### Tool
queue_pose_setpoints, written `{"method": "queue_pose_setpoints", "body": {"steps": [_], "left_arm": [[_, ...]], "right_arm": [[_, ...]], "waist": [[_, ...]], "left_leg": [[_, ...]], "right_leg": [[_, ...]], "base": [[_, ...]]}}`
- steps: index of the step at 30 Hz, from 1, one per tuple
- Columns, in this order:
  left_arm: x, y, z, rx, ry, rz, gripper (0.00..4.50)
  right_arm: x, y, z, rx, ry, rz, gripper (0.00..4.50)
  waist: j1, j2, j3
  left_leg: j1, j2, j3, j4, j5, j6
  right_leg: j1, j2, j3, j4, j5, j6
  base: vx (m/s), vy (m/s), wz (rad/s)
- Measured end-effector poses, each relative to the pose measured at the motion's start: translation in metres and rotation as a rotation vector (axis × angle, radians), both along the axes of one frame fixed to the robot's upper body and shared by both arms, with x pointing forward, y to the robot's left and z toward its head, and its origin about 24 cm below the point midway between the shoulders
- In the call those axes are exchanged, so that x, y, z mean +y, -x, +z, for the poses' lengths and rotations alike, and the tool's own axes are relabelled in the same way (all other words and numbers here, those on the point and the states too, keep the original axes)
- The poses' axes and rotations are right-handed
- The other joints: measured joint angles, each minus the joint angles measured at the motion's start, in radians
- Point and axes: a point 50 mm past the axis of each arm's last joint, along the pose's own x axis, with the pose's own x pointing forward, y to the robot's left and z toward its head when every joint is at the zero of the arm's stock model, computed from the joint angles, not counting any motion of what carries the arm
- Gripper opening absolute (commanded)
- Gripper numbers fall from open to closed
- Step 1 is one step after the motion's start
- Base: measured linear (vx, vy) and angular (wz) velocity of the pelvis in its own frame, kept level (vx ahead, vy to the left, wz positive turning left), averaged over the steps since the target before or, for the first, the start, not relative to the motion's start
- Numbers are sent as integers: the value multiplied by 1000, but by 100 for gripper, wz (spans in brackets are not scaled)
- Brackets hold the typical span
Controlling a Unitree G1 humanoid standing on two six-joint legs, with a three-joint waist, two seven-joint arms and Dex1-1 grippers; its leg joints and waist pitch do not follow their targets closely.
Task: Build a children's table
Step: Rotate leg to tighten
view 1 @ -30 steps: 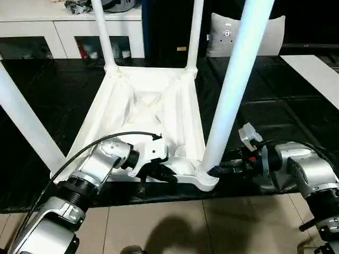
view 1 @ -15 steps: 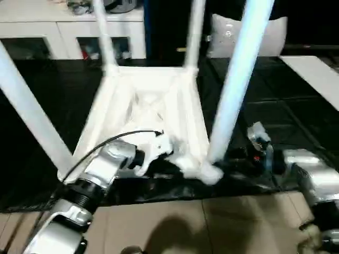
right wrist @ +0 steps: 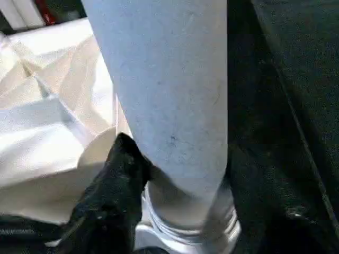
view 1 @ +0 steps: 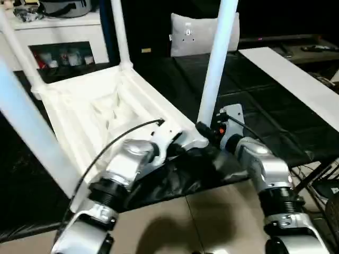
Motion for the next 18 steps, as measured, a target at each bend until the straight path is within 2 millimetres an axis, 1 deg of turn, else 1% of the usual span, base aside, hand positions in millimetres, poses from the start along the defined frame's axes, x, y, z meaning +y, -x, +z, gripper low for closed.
{"method": "queue_pose_setpoints", "body": {"steps": [1,2,4,6,7,8,9,10,12,13,14,16,18], "left_arm": [[-1,0,0,-2,0,-2,0],[-1,0,1,-4,0,-7,0],[-2,1,2,-6,3,-23,0],[-3,1,2,-20,3,-45,0],[-3,1,3,-32,4,-67,0],[-3,2,4,-35,7,-79,0],[-2,2,4,-45,4,-94,0],[0,2,5,-61,2,-126,0],[4,2,6,-75,-7,-148,0],[9,1,7,-83,-21,-175,0],[12,2,7,-85,-25,-203,0],[20,4,6,-83,-32,-257,0],[27,6,6,-78,-40,-300,0]], "right_arm": [[0,1,0,-5,-7,0,292],[-1,2,0,-10,-9,-2,292],[-5,4,1,-18,-15,14,315],[-14,6,2,-35,-12,43,329],[-21,8,3,-50,-16,82,329],[-24,8,3,-57,-19,105,344],[-27,9,4,-68,-13,126,344],[-36,11,7,-82,-1,169,364],[-41,13,10,-99,-5,222,364],[-46,16,11,-102,3,278,388],[-52,18,13,-98,17,316,388],[-62,21,18,-107,40,374,388],[-68,23,21,-106,59,430,388]], "waist": [[4,0,0],[8,0,0],[17,0,0],[26,0,0],[38,0,0],[42,0,0],[47,1,0],[56,0,0],[65,0,0],[70,0,0],[75,0,0],[85,0,0],[92,-1,0]], "left_leg": [[0,0,1,-1,-1,-1],[0,0,1,-2,-2,-2],[1,-1,1,-2,-4,-4],[0,-2,2,-3,-5,-5],[0,-2,3,-6,-5,-5],[-1,-2,5,-8,-5,-5],[-1,-2,8,-8,-4,-5],[-5,-2,11,-7,-3,-3],[-8,-1,13,-7,-2,0],[-10,-1,15,-6,-1,0],[-12,-1,16,-4,-1,0],[-11,0,16,-1,-1,0],[-10,0,16,2,-2,-1]], "right_leg": [[-1,0,1,1,1,-1],[-1,0,2,3,1,-2],[-3,0,6,12,2,-3],[-5,0,8,16,2,-4],[-8,1,10,18,3,-4],[-11,1,12,21,3,-5],[-16,1,17,26,1,-6],[-24,2,21,31,0,-6],[-29,3,24,34,0,-8],[-34,3,27,37,-1,-8],[-36,3,27,40,-1,-9],[-36,3,28,42,-2,-9],[-35,3,29,44,-2,-9]], "base": [[0,0,0],[0,0,0],[0,0,0],[0,0,0],[0,0,0],[0,0,0],[0,0,0],[0,0,0],[0,0,0],[0,0,0],[0,0,0],[0,0,0],[0,0,0]]}}
